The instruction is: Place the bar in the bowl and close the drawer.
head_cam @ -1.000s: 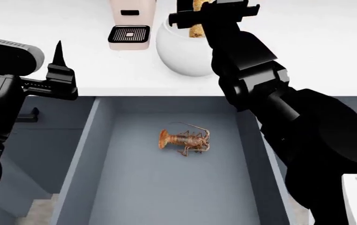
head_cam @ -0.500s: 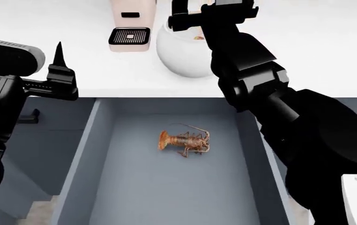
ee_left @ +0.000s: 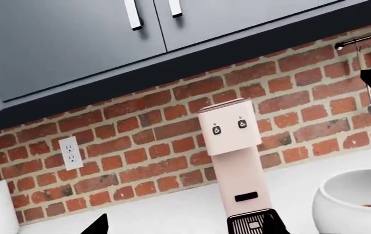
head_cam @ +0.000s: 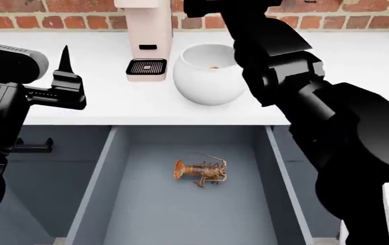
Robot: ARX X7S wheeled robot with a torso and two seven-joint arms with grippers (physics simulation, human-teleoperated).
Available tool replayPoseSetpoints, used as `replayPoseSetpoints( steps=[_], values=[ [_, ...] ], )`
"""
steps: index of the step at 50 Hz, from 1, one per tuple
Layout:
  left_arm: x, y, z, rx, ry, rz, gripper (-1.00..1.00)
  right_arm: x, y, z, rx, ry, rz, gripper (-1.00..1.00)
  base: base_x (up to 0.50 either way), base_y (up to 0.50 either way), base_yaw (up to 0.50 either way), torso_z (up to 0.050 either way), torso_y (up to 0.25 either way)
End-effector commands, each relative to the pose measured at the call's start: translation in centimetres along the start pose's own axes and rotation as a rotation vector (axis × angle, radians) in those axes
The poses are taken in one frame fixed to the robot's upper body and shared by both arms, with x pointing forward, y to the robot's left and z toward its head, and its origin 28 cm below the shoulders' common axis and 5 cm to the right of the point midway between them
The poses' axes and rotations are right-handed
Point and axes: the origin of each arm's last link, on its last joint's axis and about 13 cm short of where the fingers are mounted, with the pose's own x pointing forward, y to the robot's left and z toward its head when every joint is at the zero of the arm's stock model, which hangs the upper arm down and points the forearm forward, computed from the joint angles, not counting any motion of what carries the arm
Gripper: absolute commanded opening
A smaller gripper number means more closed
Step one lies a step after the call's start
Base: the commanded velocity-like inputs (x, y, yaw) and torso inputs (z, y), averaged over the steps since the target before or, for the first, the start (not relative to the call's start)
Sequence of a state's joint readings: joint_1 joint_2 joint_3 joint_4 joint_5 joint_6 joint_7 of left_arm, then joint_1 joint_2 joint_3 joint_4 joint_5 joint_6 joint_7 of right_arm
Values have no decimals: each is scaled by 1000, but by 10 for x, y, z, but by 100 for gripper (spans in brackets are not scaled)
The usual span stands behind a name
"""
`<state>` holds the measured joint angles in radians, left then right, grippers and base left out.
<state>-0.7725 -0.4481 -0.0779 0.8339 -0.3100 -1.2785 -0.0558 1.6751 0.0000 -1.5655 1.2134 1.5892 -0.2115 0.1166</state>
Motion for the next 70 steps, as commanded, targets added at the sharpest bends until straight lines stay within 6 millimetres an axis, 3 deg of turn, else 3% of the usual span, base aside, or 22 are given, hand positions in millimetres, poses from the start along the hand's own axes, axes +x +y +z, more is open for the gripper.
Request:
replayPoseSetpoints(
  steps=[1,12,14,16,18,22,31,40,58,70],
  values=[
    [-1,-1,0,-1,-1,-4,100,4,-3,23,11,-10,35,100,0,0,0,0,250],
    [-3,-3,-3,-6,-5,1,100,-8,-1,22,-156,-25,24,100,0,0,0,0,250],
    [-5,-2,-4,-8,-7,7,100,-38,-61,57,-223,-88,-270,100,0,0,0,0,152],
    [-7,-3,-5,-9,-11,8,100,-87,-107,74,-197,-107,-511,100,0,0,0,0,0],
    [-9,-3,-6,-12,-14,10,100,-123,-88,74,-177,-92,-427,100,0,0,0,0,0],
    [-12,-3,-4,-9,-20,8,100,-204,-14,68,-146,-50,-38,100,0,0,0,0,0],
    [-19,-4,-7,-7,-20,15,100,-243,-4,53,-160,-32,-100,100,0,0,0,0,0],
    [-25,-2,-4,-2,-27,26,100,-265,1,52,-122,-30,-123,100,0,0,0,0,0],
    [-34,-2,3,21,-39,13,100,-255,3,47,-126,-80,-113,100,0,-16,0,0,0],
    [-43,-4,10,37,-58,12,100,-255,3,40,-108,-74,-96,100,-85,-460,0,0,0]
  ],
)
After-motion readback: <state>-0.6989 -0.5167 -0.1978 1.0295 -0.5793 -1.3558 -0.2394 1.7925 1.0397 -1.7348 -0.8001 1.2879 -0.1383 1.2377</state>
